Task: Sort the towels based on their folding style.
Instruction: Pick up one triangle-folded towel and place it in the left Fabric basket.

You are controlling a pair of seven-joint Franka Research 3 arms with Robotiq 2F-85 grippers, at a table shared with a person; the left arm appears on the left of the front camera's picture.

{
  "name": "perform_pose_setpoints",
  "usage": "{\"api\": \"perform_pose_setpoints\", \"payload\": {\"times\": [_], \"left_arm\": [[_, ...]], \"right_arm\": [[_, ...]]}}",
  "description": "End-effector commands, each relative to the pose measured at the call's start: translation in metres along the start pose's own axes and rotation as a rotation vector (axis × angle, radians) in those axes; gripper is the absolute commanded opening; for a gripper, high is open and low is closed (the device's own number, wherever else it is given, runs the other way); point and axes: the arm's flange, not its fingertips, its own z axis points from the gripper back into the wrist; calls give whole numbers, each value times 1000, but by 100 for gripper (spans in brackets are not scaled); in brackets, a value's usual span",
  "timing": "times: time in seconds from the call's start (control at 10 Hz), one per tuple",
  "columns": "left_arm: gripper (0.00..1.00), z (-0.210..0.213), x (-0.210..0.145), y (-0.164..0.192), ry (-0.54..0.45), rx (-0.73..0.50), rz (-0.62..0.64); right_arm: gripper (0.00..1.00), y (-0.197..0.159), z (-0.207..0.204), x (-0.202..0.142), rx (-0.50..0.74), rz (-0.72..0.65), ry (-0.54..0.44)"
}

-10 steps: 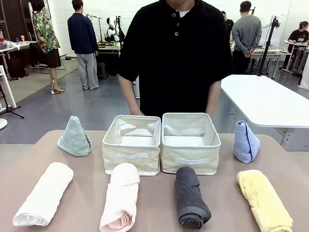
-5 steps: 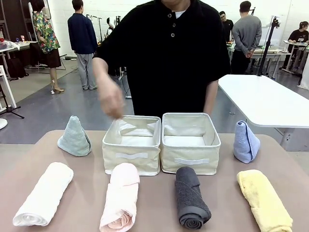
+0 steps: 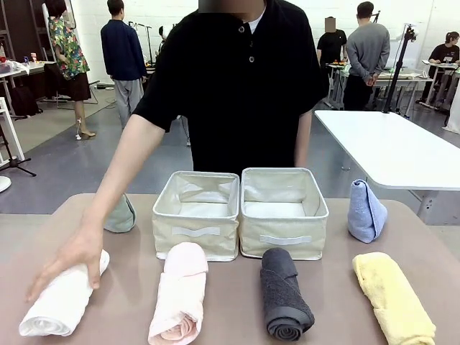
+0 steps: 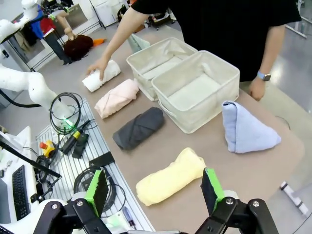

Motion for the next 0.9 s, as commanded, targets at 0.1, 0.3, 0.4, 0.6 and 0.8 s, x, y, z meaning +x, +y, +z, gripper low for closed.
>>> {"api": "perform_pose_setpoints", "payload": {"times": [0.1, 0.3, 0.4, 0.6, 0.8], "left_arm": [[100, 2, 2, 1, -15, -6, -25], [100, 2, 2, 1, -15, -6, -25], [100, 2, 2, 1, -15, -6, -25], [100, 2, 2, 1, -15, -6, -25], [100, 2, 2, 1, -15, -6, -25]], "right_arm": [[100, -1, 1, 2, 11, 16, -14], [100, -1, 1, 2, 11, 16, -14], [100, -1, 1, 2, 11, 16, -14], [100, -1, 1, 2, 11, 16, -14], [100, -1, 1, 2, 11, 16, -14]]}}
